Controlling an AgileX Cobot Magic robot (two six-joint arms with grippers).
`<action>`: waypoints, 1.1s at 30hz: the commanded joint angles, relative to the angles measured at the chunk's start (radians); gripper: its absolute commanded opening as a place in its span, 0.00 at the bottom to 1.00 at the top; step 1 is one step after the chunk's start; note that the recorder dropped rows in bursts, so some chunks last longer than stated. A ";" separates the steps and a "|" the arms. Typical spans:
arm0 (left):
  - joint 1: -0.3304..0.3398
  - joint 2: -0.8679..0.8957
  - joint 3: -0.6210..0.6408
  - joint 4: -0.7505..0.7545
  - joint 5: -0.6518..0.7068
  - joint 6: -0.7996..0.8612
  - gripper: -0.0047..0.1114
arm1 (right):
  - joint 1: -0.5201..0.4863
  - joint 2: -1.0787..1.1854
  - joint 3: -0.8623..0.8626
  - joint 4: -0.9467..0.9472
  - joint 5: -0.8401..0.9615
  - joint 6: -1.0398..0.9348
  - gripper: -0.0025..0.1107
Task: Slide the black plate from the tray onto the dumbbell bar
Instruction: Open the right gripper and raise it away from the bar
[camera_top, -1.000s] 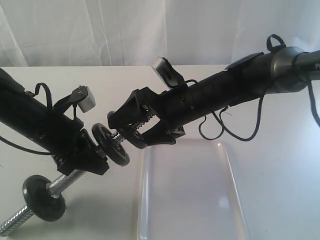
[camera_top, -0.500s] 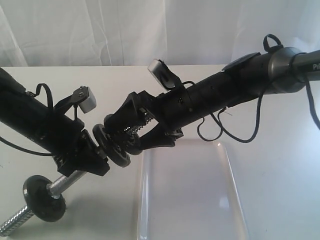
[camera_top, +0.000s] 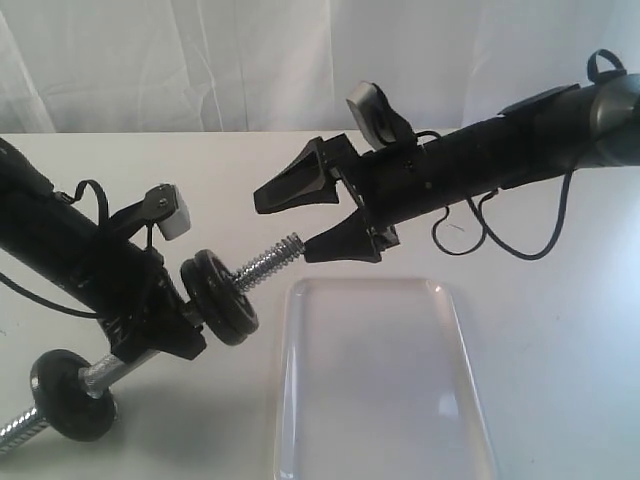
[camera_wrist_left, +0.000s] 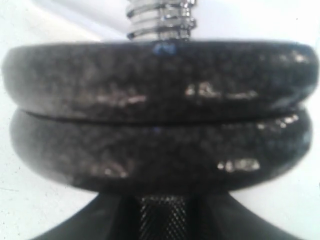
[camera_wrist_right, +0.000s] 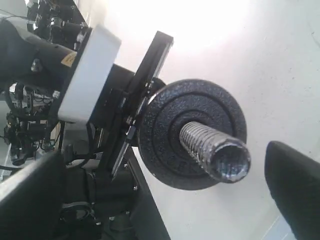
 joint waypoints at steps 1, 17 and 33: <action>-0.003 -0.049 -0.025 -0.298 0.112 0.011 0.04 | -0.050 -0.010 -0.003 -0.008 0.011 0.022 0.95; -0.003 -0.011 -0.025 -0.250 0.033 -0.120 0.04 | -0.155 -0.028 -0.003 0.045 0.011 -0.025 0.03; -0.003 0.076 -0.025 -0.228 0.029 -0.125 0.04 | -0.158 -0.352 -0.003 0.079 0.011 -0.100 0.02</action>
